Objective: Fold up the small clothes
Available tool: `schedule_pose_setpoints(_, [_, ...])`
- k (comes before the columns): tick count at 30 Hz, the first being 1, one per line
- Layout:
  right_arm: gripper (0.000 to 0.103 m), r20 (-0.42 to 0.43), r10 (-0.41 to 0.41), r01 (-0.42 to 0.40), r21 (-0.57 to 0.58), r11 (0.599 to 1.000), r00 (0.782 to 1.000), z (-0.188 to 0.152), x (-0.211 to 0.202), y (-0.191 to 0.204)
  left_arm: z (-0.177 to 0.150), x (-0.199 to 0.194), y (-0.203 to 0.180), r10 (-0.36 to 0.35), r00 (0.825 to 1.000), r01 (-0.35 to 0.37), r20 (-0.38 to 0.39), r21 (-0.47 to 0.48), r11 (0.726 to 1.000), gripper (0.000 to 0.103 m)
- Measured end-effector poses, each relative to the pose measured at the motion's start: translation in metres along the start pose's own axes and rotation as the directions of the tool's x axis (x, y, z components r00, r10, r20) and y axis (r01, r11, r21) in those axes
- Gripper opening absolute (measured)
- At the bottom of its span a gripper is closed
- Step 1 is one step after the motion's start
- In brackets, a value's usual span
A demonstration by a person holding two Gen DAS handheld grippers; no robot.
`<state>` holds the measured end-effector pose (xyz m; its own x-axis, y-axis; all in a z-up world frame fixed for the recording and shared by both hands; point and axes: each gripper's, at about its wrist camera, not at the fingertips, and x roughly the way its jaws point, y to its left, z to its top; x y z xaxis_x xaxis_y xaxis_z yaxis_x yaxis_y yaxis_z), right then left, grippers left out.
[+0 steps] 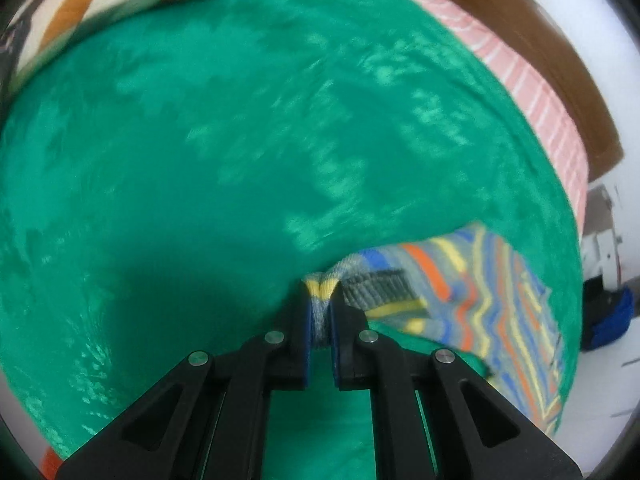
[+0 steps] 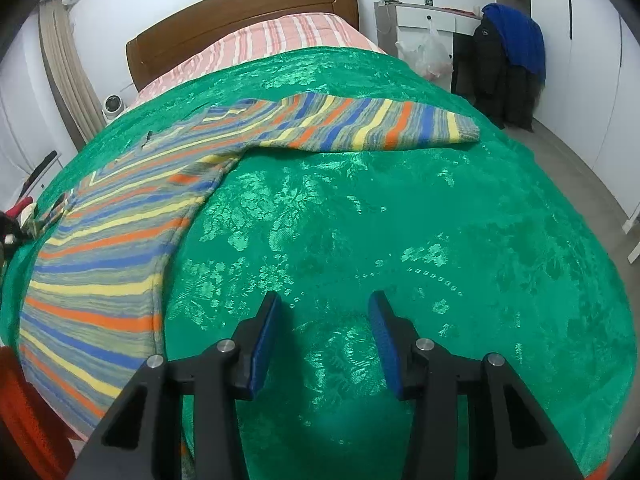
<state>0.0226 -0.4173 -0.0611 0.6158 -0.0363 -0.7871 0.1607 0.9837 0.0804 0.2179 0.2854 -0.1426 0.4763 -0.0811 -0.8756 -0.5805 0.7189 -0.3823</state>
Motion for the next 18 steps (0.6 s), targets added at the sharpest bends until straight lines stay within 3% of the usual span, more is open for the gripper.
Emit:
schedule_pose_setpoints(3, [0.046,-0.004,-0.001,0.001,-0.001,1.000,1.000,0.000,0.002,0.000,-0.001,0.000,0.002,-0.021,1.000,0.021,-0.008,0.025,0.999,0.008])
schedule_pose_setpoints(6, [0.046,-0.002,-0.002,0.002,-0.002,1.000,1.000,0.000,0.002,0.000,-0.001,-0.019,-0.001,0.036,0.999,-0.039,0.031,0.085,0.996,0.018])
schedule_pose_setpoints(9, [0.047,-0.002,-0.003,0.003,-0.002,1.000,1.000,0.000,0.003,0.001,-0.003,-0.044,-0.023,0.035,0.994,-0.059,0.107,0.222,0.973,0.042])
schedule_pose_setpoints(10, [0.049,-0.001,-0.003,0.003,-0.004,1.000,1.000,0.000,0.003,0.001,-0.004,-0.051,-0.031,0.026,0.992,-0.059,0.123,0.273,0.960,0.054])
schedule_pose_setpoints(11, [0.049,-0.001,-0.005,0.005,-0.007,1.000,1.000,0.000,0.004,0.002,-0.004,-0.053,-0.044,0.017,0.991,-0.061,0.136,0.329,0.942,0.064])
schedule_pose_setpoints(12, [0.051,0.000,-0.008,0.008,-0.012,1.000,1.000,0.000,0.005,0.004,-0.007,-0.056,-0.059,0.005,0.989,-0.064,0.151,0.391,0.918,0.068])
schedule_pose_setpoints(14, [0.052,0.001,-0.016,0.016,-0.022,1.000,1.000,-0.001,0.006,0.007,-0.016,-0.055,-0.093,-0.005,0.987,-0.081,0.163,0.515,0.853,0.084])
schedule_pose_setpoints(15, [0.052,0.001,-0.022,0.022,-0.028,0.999,1.000,-0.001,0.006,0.008,-0.023,-0.046,-0.115,0.005,0.988,-0.097,0.157,0.584,0.806,0.087])
schedule_pose_setpoints(18, [0.052,0.003,-0.028,0.028,-0.032,0.999,1.000,-0.002,0.007,0.010,-0.031,-0.009,-0.153,0.093,0.982,-0.181,0.166,0.664,0.726,0.089])
